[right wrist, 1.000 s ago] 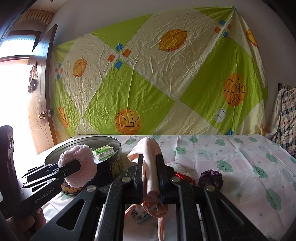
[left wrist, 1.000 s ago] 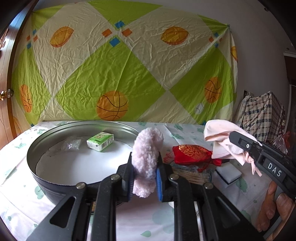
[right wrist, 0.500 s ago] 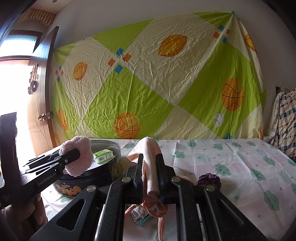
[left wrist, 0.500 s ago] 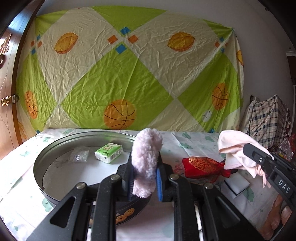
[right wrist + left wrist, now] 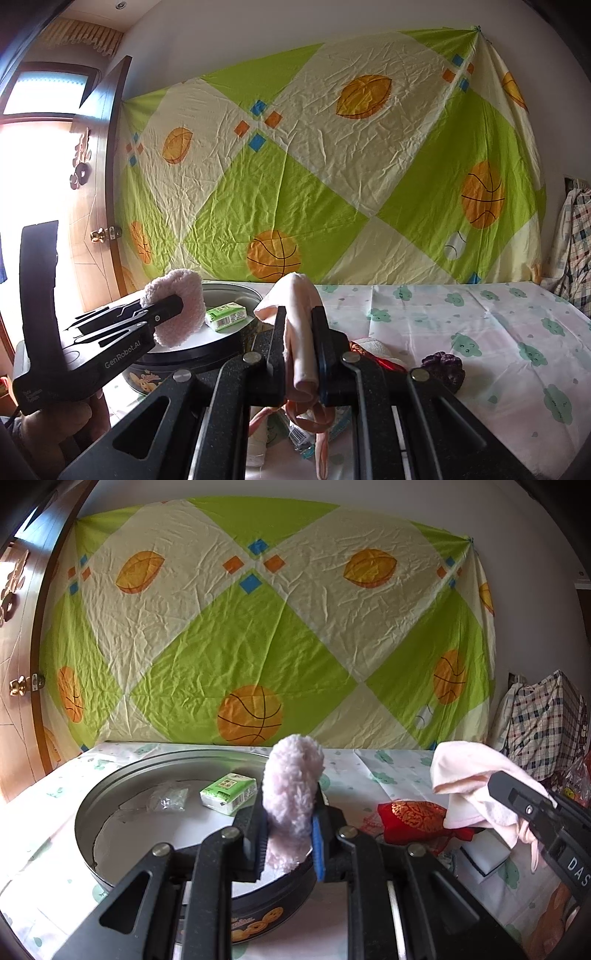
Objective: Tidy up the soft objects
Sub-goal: 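Hold the pink fluffy puff over the tin with the left gripper while the right holds the pink cloth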
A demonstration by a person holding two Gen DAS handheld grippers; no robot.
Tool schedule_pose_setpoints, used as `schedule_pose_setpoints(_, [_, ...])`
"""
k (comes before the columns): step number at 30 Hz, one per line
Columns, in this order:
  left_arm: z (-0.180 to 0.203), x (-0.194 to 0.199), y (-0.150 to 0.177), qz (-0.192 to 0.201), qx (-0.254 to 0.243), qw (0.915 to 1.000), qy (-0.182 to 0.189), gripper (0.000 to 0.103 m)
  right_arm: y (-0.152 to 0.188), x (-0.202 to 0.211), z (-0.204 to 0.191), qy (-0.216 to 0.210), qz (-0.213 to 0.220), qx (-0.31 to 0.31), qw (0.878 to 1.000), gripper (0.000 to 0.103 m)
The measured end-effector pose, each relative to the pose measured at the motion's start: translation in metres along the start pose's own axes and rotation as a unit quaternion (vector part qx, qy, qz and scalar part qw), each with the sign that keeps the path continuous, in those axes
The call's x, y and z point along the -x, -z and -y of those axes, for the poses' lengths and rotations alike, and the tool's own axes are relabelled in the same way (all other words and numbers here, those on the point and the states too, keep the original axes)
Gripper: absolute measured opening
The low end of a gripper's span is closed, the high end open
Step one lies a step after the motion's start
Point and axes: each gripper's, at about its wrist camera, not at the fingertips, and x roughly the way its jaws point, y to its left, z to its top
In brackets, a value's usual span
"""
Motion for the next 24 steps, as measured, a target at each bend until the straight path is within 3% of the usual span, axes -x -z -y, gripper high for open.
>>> schedule_pose_setpoints(24, [-0.037, -0.006, -0.002, -0.005, 0.039, 0.9988, -0.029, 0.017, -0.002, -0.030, -0.044, -0.045, -0.012, 0.022, 0.999, 0.013])
